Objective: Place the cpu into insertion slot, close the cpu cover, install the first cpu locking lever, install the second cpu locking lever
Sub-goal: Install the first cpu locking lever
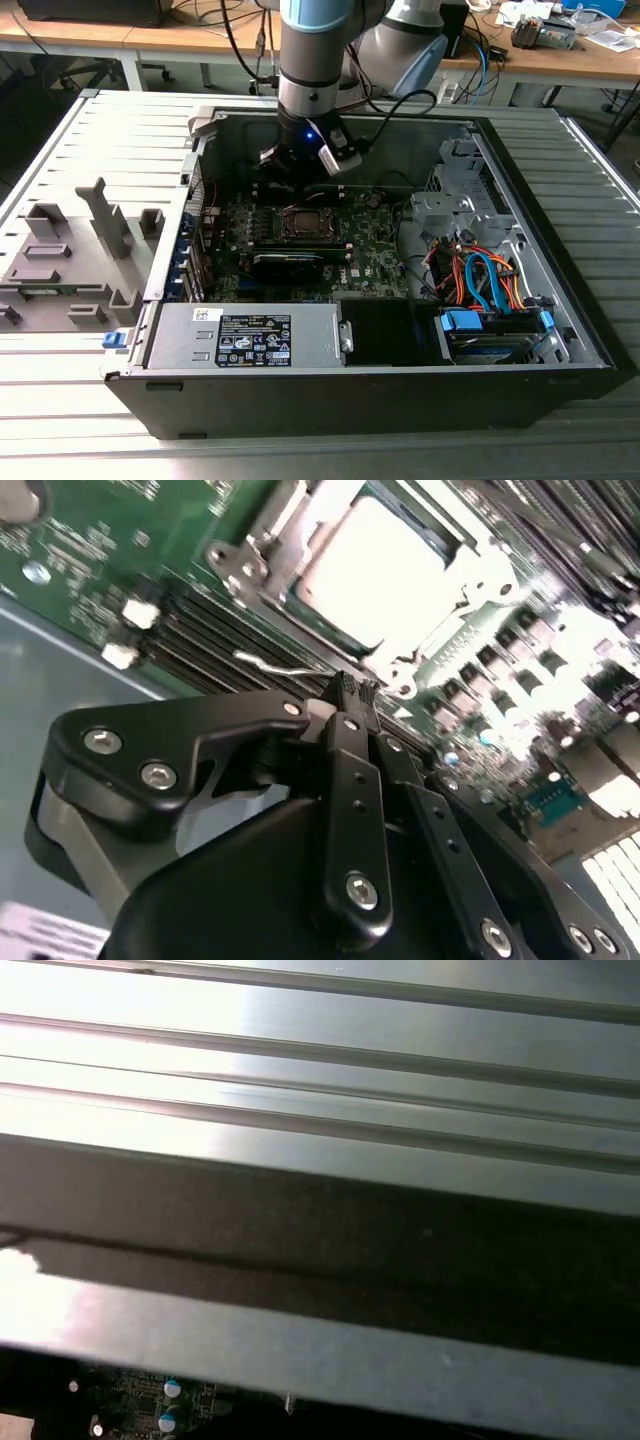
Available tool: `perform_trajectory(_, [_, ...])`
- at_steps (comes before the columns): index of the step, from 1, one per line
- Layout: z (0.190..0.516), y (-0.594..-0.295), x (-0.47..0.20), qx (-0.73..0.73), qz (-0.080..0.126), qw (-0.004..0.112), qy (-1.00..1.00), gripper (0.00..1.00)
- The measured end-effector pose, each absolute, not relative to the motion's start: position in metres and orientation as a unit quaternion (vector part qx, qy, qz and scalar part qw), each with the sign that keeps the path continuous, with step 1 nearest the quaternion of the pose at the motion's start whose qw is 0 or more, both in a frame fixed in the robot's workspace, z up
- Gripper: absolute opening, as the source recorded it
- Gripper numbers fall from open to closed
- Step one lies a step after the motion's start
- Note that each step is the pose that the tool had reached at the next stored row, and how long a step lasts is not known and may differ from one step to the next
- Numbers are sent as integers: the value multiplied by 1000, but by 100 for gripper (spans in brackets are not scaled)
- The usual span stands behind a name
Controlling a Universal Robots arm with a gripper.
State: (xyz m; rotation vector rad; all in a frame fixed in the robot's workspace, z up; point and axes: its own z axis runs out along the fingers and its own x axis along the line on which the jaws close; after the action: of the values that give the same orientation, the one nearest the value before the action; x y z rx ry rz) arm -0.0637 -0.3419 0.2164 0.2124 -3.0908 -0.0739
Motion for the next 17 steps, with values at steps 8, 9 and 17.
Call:
perform_trajectory(8, [209,-342,-41,69,-24,23,-997,11])
perform_trajectory(9, [208,-343,-41,69,-24,23,-997,11])
perform_trajectory(17, [204,-346,-32,68,-24,24,-997,11])
